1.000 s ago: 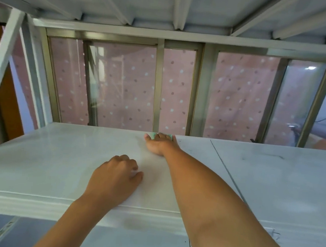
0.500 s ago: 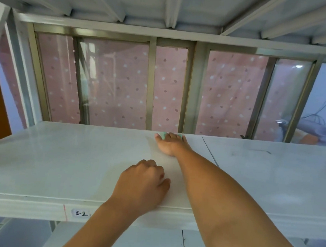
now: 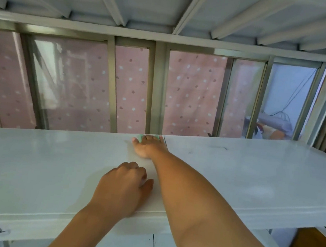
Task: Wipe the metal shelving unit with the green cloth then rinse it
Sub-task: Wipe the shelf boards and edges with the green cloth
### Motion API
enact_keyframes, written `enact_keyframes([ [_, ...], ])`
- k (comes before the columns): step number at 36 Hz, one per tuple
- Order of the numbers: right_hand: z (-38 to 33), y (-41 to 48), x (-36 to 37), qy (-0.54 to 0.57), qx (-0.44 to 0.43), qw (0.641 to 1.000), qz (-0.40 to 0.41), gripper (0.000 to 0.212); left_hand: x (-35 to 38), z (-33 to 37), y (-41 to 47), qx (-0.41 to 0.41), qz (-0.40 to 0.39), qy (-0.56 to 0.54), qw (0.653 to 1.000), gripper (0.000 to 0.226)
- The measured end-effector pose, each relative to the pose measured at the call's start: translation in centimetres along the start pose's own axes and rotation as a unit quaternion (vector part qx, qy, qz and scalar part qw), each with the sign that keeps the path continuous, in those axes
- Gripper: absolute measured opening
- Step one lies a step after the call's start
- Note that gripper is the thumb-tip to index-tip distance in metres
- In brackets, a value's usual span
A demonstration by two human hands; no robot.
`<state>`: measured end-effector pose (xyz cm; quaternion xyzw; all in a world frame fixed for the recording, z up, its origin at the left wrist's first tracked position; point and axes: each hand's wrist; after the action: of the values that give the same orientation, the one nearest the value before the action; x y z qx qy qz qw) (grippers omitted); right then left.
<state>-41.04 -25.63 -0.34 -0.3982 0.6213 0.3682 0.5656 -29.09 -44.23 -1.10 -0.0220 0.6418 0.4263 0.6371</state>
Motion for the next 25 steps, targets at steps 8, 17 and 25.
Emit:
enact_keyframes([
  [8, 4.4, -0.2, -0.3, -0.009, -0.008, 1.000, 0.025, 0.082, 2.3, 5.7, 2.2, -0.016, -0.010, 0.017, 1.000, 0.023],
  [17, 10.3, -0.8, -0.6, 0.011, 0.018, 1.000, 0.016, 0.084, 4.1, 9.7, 3.7, -0.023, 0.003, 0.028, 0.999, 0.028],
  [25, 13.4, -1.2, -1.0, 0.027, 0.010, 1.000, 0.007, 0.086, 4.3, 11.4, 4.0, -0.062, -0.023, 0.060, 0.996, 0.032],
])
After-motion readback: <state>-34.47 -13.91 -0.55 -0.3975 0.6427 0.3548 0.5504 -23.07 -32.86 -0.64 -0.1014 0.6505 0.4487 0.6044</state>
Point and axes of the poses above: each hand's wrist, its own y-axis towards the middle knuckle, its own x-axis out of the palm, z = x × y, and after that the axes turned 2 degrees about -y, right-handed
